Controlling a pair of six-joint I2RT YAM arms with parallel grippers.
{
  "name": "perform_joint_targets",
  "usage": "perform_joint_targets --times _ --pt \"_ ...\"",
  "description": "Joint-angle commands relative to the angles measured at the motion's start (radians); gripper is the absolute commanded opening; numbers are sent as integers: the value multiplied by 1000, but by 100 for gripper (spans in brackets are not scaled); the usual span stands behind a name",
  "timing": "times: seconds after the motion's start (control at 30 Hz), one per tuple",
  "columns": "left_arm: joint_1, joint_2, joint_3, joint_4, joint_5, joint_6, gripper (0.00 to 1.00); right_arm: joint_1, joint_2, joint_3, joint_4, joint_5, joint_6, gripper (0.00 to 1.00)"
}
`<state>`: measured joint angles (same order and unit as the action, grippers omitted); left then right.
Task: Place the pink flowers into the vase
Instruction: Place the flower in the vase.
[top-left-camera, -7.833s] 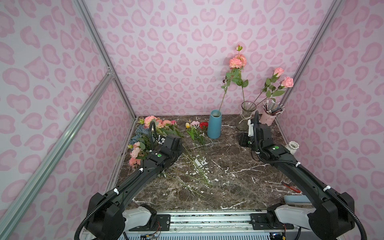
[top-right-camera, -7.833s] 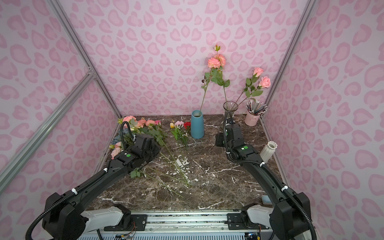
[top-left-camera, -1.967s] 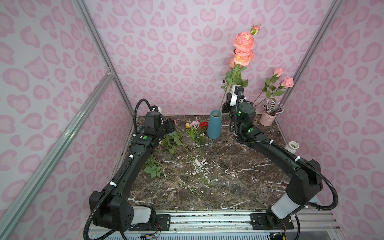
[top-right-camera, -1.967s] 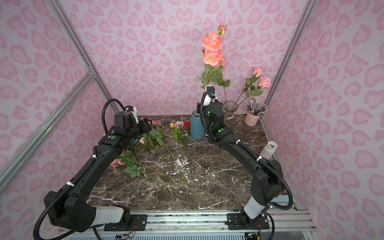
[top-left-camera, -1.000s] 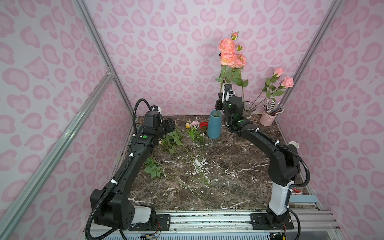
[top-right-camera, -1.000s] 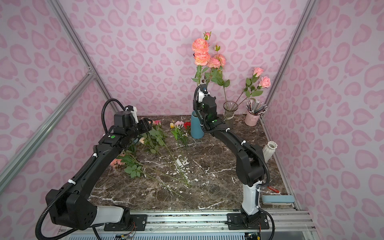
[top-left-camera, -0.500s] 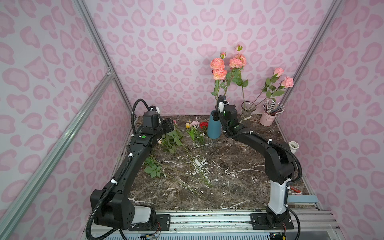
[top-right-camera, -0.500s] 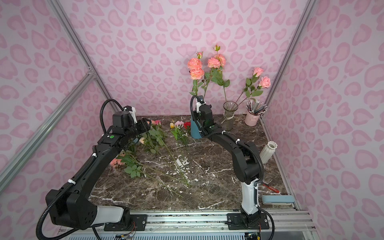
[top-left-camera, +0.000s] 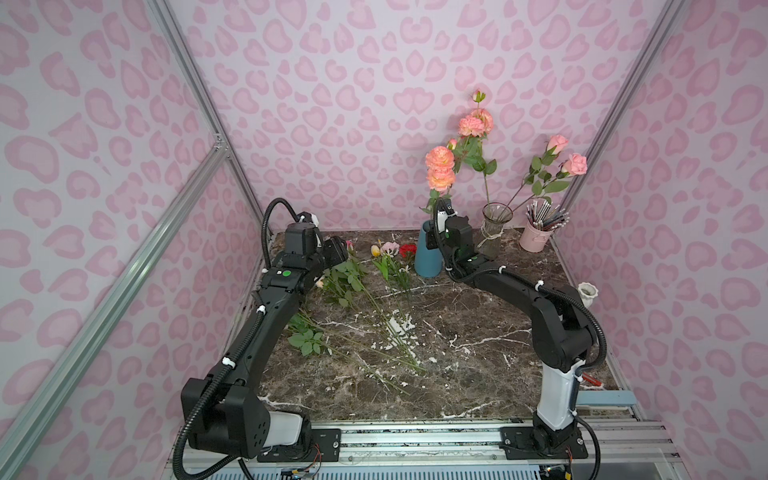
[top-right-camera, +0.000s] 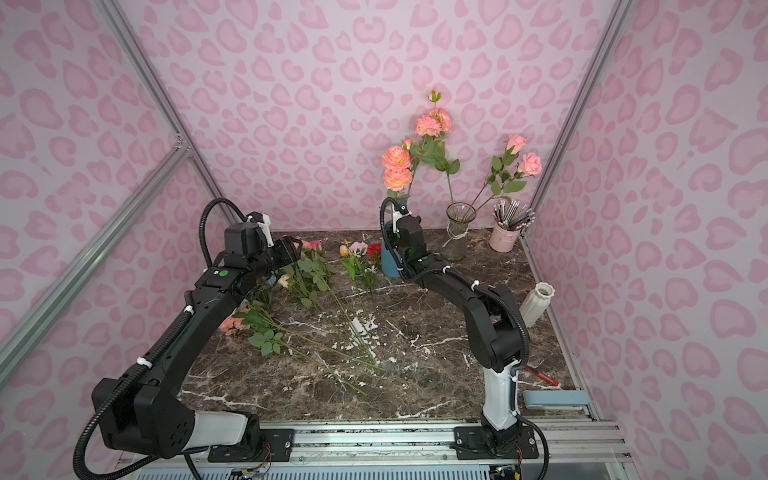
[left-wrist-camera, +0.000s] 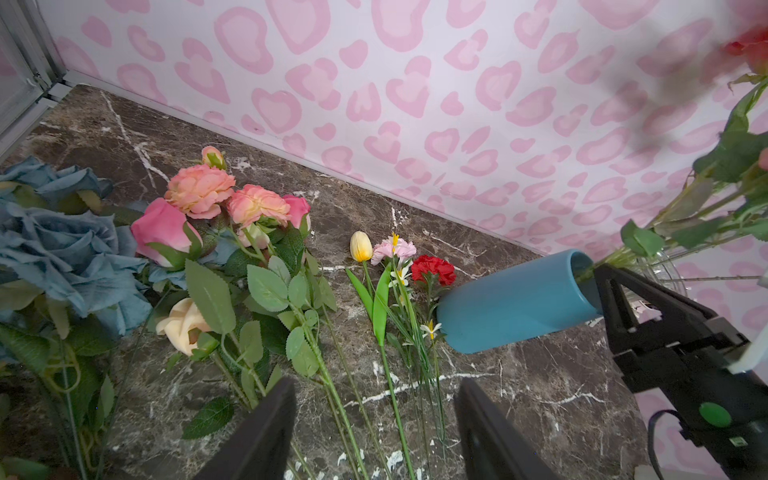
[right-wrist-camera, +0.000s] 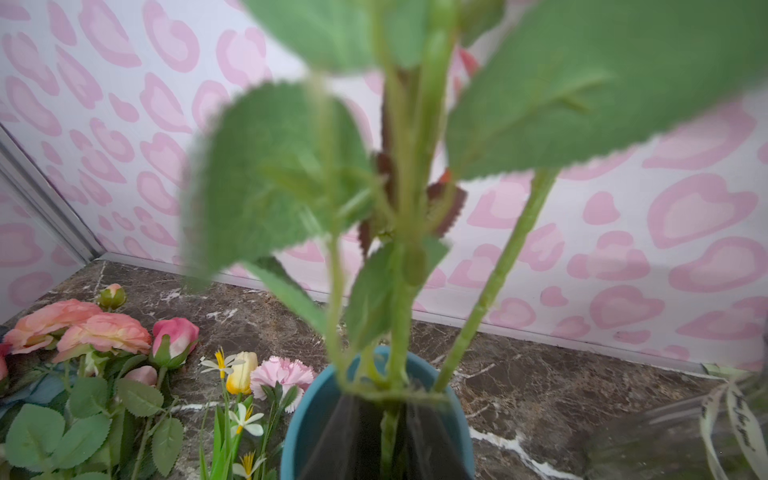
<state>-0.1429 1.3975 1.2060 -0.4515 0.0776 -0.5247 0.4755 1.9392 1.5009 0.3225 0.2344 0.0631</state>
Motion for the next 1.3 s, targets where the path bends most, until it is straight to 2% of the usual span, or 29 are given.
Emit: perform_joint_targets --times 0.0,0.23,0.47,0.67,0.87,1.1,1.27 --pt "0 -9 -2 42 -19 -8 65 1 -35 -6 5 14 14 29" --pt "0 -10 -2 33 -51 -12 66 7 -100 -17 -73 21 40 35" --pt "3 5 1 14 -91 -20 66 10 -123 58 -363 -16 148 38" --pt "3 35 8 -40 -154 -63 65 12 -182 19 -520 -83 224 38" --pt "2 42 -5 -107 -122 -164 62 21 -316 -97 -567 -126 266 38" --pt "2 -123 -174 -180 -97 -307 58 32 -484 -233 -588 -145 295 38" --pt "2 -252 -298 -236 -105 -399 57 33 -543 -310 -591 -173 314 38"
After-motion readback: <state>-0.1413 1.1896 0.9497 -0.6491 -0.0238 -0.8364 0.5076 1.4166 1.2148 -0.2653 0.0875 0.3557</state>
